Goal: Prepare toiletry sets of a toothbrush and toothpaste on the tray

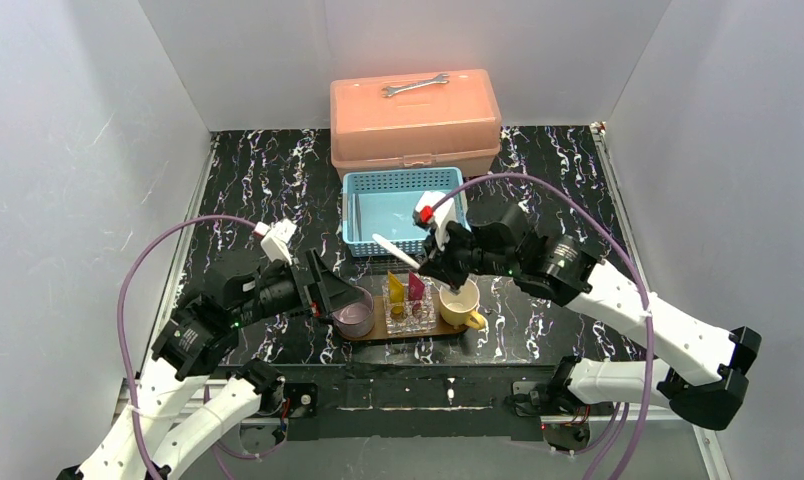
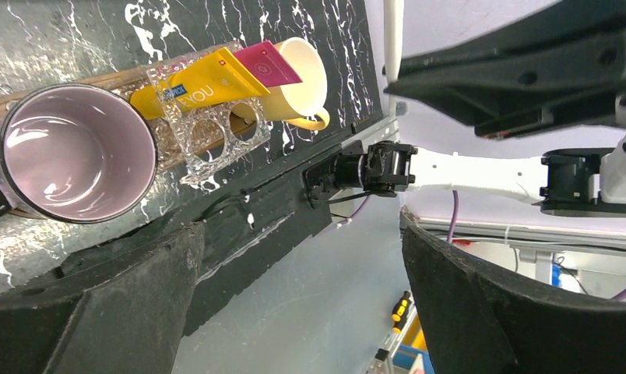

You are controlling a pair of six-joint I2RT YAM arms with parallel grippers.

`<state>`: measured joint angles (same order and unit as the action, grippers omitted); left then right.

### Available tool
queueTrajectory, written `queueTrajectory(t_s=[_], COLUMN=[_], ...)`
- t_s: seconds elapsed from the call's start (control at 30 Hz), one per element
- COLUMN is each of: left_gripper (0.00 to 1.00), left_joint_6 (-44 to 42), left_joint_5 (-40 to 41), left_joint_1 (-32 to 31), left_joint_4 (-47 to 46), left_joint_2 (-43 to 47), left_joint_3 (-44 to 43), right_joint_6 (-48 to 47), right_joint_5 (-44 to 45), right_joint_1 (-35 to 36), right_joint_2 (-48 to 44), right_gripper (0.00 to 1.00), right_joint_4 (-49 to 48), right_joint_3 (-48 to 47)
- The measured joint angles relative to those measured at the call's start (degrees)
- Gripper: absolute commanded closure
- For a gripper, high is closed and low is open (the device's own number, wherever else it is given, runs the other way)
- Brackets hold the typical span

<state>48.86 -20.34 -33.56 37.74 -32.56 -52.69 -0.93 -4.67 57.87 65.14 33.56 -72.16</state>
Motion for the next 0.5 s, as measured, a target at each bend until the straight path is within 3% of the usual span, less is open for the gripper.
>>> queueTrajectory(t_s=[0.5], left_gripper=[0.07], left_joint_6=[5.3], left_joint_5=[-9.0], left_joint_1=[0.0], left_joint_4=[-1.3], left_joint_2=[-5.2], left_joint_3=[-0.8], right_joint_6=[-10.8], right_joint_5=[5.9], right_joint_1=[12.5], right_joint_2=[-1.0], right_gripper=[0.99], right_joint_4=[3.5], right_joint_3=[2.7])
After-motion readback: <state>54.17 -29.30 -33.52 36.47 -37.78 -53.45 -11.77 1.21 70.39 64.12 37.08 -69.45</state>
